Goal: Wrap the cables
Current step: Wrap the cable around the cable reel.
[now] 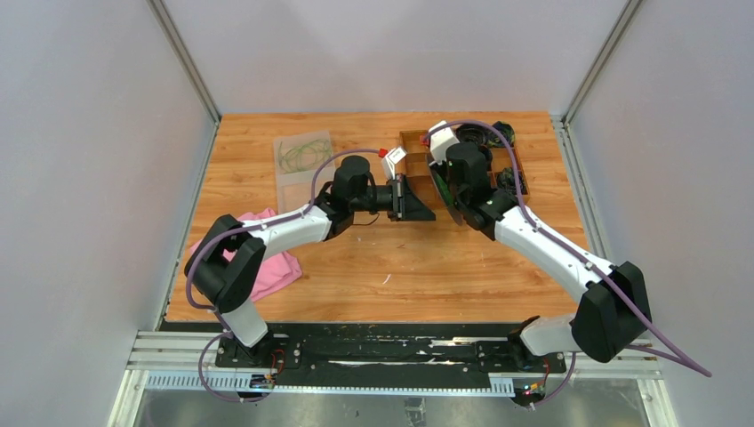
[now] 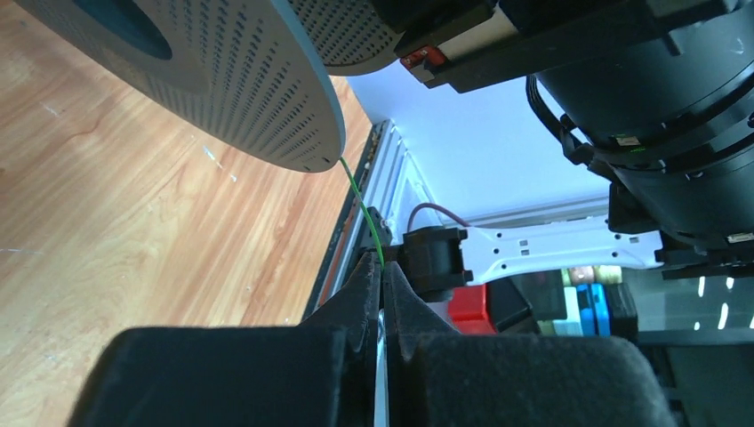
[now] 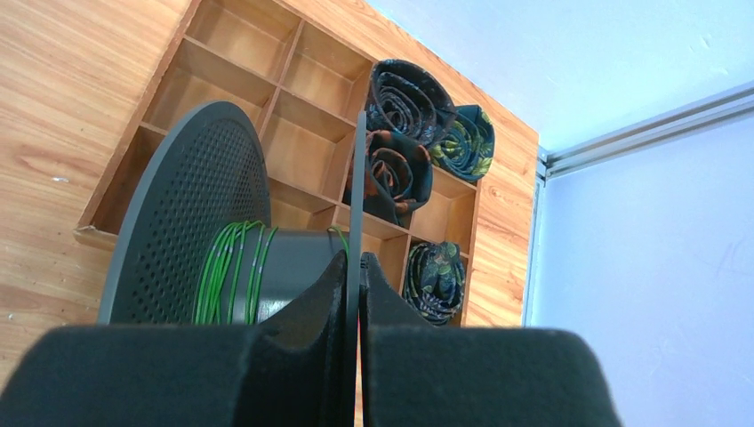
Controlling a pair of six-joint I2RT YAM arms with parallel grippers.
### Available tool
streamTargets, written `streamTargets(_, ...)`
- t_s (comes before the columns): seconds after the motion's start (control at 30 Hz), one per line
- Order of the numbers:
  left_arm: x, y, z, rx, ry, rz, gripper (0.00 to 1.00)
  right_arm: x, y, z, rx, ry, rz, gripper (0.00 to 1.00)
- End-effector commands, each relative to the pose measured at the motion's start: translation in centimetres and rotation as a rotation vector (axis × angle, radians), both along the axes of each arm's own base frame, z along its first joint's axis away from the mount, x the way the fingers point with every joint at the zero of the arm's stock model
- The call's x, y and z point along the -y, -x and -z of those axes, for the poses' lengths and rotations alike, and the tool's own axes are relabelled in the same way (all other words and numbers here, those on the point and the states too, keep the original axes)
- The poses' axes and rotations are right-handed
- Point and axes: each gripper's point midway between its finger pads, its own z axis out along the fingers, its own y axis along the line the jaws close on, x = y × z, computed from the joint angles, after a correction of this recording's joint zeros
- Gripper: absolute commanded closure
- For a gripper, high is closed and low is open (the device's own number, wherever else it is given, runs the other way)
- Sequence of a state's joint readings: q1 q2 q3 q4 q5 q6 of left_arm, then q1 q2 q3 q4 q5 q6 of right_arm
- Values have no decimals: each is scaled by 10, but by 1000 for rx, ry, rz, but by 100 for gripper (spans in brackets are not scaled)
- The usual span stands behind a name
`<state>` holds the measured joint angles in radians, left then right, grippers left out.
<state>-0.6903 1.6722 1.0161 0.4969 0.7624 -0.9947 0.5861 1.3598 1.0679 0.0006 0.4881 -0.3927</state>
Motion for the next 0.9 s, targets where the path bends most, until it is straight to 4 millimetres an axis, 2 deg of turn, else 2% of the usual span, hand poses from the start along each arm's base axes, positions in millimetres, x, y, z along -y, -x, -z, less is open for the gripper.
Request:
streamTargets(0.0, -1, 10, -33, 157, 45, 86, 100, 18, 0, -2, -8, 27, 29, 100)
streamTargets(0.3, 1, 8, -35, 194, 40, 99, 100, 12, 4, 10, -50, 7, 6, 99)
streamTargets(0.5, 6, 2, -48, 221, 60, 99, 100, -4, 10, 17, -67, -8, -64, 99)
streamTargets(0.87, 0, -23, -48, 248, 58, 68, 100, -21, 30, 29, -103, -11, -223, 99)
